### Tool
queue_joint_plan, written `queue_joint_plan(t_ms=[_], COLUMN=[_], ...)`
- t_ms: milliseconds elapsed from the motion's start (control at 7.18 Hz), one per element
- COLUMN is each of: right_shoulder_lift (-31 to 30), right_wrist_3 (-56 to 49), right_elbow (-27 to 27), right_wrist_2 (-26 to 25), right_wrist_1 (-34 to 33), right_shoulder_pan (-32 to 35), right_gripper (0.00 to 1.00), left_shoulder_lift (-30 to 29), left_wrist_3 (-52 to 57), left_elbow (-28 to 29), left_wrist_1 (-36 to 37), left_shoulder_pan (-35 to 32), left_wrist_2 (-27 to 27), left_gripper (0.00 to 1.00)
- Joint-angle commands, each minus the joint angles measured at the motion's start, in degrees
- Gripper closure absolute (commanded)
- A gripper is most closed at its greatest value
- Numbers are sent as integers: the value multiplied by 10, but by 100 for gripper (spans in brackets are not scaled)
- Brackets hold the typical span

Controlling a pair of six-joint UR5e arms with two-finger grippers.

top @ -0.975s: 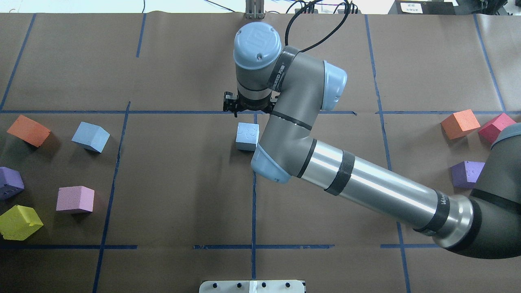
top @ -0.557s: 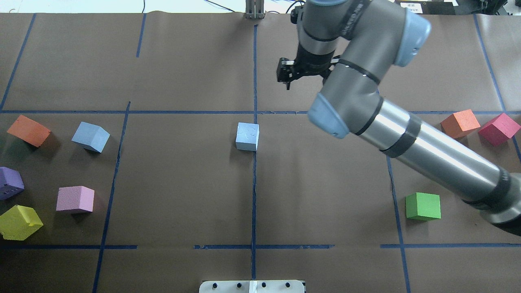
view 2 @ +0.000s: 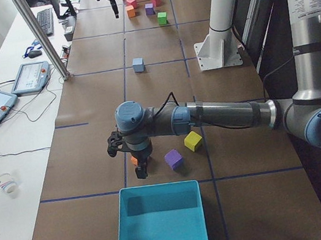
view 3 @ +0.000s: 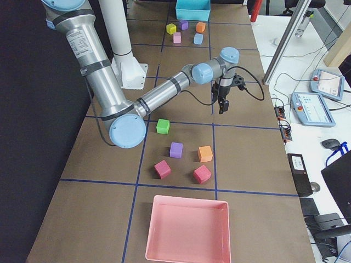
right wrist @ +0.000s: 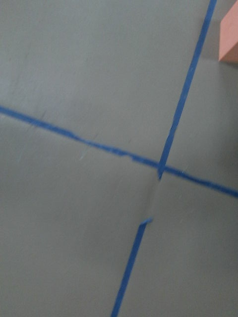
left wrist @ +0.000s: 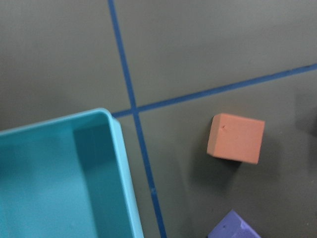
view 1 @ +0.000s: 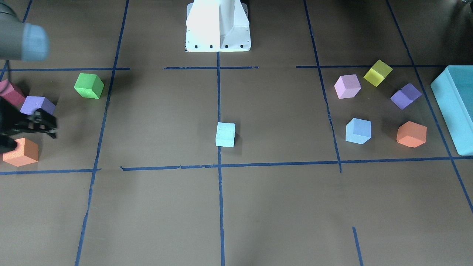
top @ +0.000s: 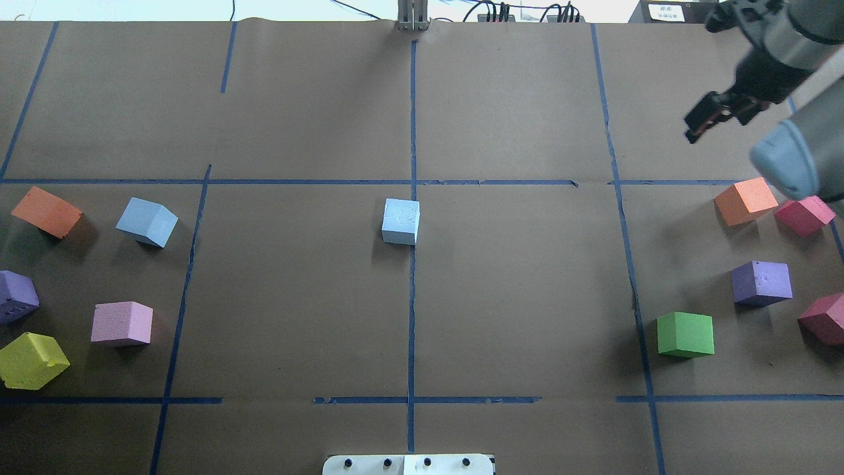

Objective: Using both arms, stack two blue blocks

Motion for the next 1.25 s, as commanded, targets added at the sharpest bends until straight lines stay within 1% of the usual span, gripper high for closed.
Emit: queue_joint_plan(t_ms=[0, 139, 279, 418, 557, 697, 836, 1115], right_shoulder_lift=[-137, -189, -238, -287, -295, -291, -291, -291], right_wrist_3=[-178, -254, -304, -303, -270, -232, -230, -231], right_elbow=[37, 37, 37, 35, 31, 32, 29, 28], right_wrist_2=[23, 21, 20, 26, 28, 28, 30, 30], right_wrist_1=[1, 1, 1, 36, 71, 82, 88, 88], right_shoulder_pan=[96, 142, 181, 191, 191, 191, 191, 191], right_gripper=[0, 0, 0, 0, 0, 0, 0, 0], left_shoulder_lift=[-4, -4, -4, -12, -22, -43, -52, -87], left_wrist_3=[-32, -47, -86, -154, -224, -256, -269, -321], left_elbow=[0, -4, -13, -13, -12, -2, 5, 23], left_wrist_1=[-38, -57, -81, -113, -132, -145, -155, -155], left_shoulder_pan=[22, 37, 84, 131, 181, 226, 253, 304], left_wrist_2=[1, -1, 0, 3, 7, 25, 56, 73], left_gripper=[0, 0, 0, 0, 0, 0, 0, 0])
